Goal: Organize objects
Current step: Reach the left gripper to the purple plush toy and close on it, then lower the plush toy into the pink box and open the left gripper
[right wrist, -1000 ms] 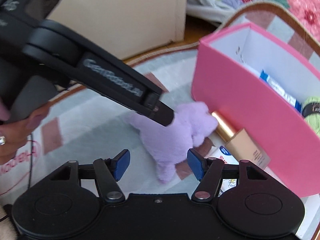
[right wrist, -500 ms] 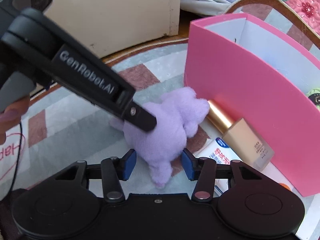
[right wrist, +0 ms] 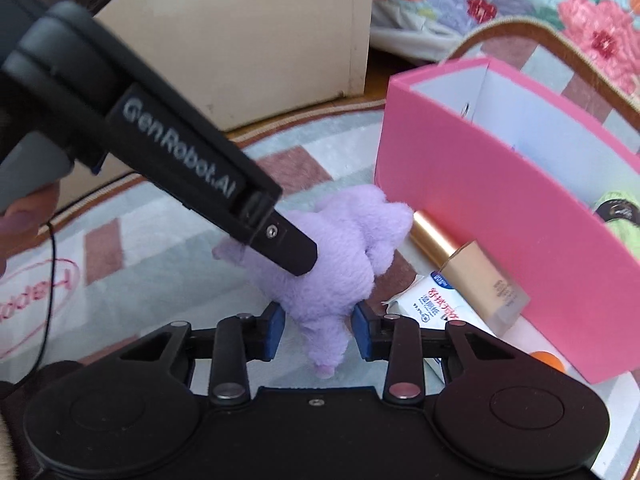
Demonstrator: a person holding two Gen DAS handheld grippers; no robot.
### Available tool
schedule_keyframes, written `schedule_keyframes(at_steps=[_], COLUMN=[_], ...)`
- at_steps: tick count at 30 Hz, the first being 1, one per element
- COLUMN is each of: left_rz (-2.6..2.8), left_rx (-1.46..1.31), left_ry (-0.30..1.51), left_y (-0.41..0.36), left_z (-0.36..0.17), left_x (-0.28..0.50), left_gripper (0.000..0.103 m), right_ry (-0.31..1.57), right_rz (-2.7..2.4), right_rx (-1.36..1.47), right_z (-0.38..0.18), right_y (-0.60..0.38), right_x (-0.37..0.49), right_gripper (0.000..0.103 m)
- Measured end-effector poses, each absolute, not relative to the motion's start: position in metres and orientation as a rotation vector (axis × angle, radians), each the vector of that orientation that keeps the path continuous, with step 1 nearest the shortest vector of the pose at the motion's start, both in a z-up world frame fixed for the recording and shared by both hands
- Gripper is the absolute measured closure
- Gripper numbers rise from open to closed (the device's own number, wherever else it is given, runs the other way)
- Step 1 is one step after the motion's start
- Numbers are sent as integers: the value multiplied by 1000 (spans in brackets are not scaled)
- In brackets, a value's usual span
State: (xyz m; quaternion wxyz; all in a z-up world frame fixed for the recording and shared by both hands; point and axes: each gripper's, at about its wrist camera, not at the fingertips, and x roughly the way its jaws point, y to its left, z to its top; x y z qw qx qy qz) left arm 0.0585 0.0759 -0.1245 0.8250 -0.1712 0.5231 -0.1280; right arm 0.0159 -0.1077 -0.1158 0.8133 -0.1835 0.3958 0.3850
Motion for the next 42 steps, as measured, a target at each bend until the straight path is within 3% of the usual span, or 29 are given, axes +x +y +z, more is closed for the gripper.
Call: schedule_keyframes(at_steps=[17, 26, 32, 42], left_rz=[-297, -268, -237, -188], left_rx=[-196, -197, -225, -294], left_ry=[950, 987, 1052, 1153], left_y=[33, 20, 16, 10], left_z=[3, 25, 10, -64], left_x=[66, 115, 164, 234], left_gripper=[66, 66, 66, 67], right_ry=[658, 749, 867, 940], right_rz=[772, 824, 840, 847], right_rx=[-406, -500, -488, -395], right_z=[-21, 13, 10, -62], right_y=[-128, -122, -110, -113], right_x=[24, 84, 133, 203], right_gripper=[62, 63, 63, 63])
